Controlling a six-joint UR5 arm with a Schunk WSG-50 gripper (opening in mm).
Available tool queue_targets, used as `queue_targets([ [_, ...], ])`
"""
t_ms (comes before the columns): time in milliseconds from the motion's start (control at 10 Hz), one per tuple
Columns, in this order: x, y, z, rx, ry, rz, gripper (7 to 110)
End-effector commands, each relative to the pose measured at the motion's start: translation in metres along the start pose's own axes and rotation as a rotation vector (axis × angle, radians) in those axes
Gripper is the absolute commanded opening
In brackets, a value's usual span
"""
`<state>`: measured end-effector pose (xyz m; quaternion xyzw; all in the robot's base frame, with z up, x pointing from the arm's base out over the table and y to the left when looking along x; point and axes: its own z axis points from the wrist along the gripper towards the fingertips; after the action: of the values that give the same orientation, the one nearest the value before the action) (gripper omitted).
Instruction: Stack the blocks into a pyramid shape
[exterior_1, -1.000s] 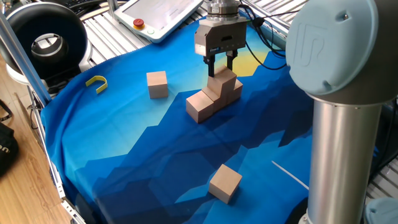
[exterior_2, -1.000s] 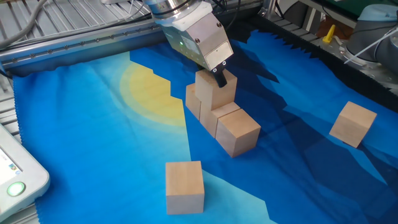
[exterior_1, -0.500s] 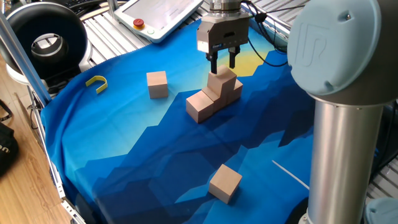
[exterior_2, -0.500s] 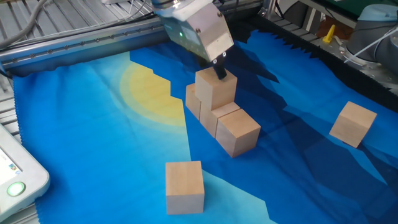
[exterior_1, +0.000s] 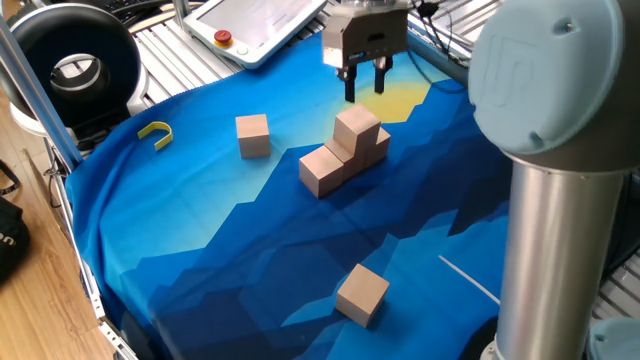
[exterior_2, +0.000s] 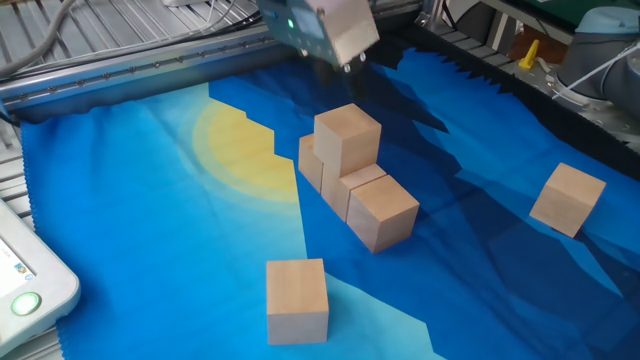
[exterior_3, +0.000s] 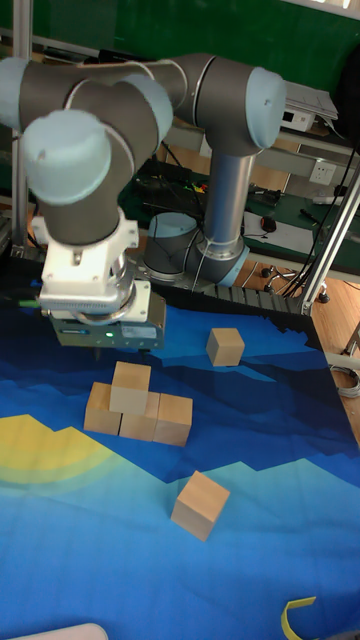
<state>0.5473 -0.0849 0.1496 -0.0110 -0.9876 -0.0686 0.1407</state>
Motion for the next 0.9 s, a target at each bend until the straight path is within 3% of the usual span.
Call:
queue_targets([
  [0,-0.017,-0.015,-0.038,0.154,-0.193,0.050,7],
  [100,-0.021,-0.007,-0.046,0.149,-0.262,0.027,7],
  [300,-0.022,-0.022,-0.062,0.237,-0.351,-0.033,7],
  [400,-0.022,-0.023,-0.064,0.242,-0.365,-0.050,7],
  [600,-0.019,-0.001,-0.055,0.176,-0.344,-0.050,7],
  [800,-0.008,0.015,-0.045,0.168,-0.331,-0.031,7],
])
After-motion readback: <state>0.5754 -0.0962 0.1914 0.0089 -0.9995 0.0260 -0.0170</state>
